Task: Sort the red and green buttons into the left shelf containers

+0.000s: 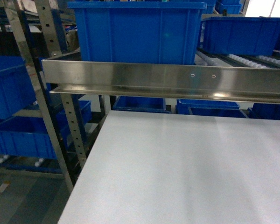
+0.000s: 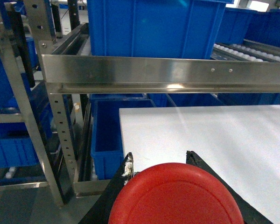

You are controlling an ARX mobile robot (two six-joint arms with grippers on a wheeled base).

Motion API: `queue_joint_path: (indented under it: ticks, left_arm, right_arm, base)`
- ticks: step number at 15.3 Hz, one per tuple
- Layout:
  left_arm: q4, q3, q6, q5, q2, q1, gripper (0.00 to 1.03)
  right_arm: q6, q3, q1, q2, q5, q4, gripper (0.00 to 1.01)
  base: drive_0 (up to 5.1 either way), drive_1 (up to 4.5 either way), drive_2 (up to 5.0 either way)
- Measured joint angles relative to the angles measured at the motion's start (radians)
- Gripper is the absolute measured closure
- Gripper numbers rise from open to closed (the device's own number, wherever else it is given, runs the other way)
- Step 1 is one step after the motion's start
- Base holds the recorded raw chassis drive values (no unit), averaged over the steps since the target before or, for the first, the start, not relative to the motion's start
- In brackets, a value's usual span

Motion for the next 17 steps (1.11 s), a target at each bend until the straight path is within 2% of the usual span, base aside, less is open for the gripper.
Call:
queue_joint_path:
  ticks: [17]
  left_arm:
    - [-0.001,0.000,0.000,0.000,0.001,0.001,0.75]
  right_arm:
    - [0.000,0.000,0.000,0.000,0.000,0.003,0.75]
  base:
    - [-5.1,2.49,2.3]
